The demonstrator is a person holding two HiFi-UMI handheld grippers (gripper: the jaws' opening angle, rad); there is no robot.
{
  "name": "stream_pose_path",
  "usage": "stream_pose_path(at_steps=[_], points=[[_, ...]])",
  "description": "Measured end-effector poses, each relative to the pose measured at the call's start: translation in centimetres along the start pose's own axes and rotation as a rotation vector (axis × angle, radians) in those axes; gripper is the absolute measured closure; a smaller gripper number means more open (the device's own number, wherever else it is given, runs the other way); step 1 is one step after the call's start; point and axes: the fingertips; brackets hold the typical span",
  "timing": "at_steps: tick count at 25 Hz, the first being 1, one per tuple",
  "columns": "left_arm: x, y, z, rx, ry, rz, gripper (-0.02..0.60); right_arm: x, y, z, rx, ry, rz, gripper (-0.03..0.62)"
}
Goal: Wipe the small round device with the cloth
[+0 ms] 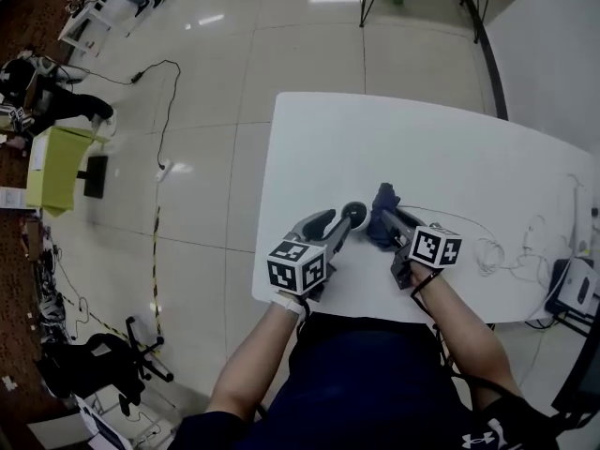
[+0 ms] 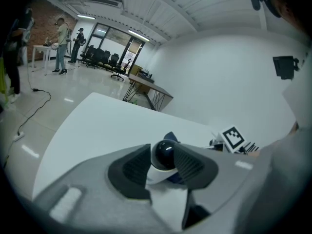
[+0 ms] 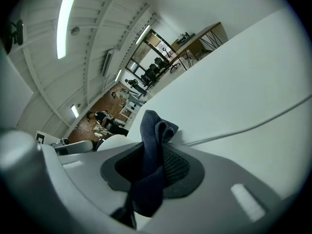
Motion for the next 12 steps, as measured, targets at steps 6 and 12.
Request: stream_pose_path(at_steps=[6, 12], points=[[0.0, -0.2, -0.6, -0.001, -0.026, -0.023, 0.436, -1.6, 2.2, -1.8, -0.003, -0.030, -0.057, 0.490], [0.5, 0.5, -1.9, -0.019, -0.057, -0.055, 0.436, -3.8, 7.5, -2.8, -0.018, -0.054, -0.293, 0.490]])
Point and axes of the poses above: the fingertips, and each gripper's own axes: z forward along the fingers, y to its left, x out of its underside, and after that the axes turned 11 degrees about -x, right-handed
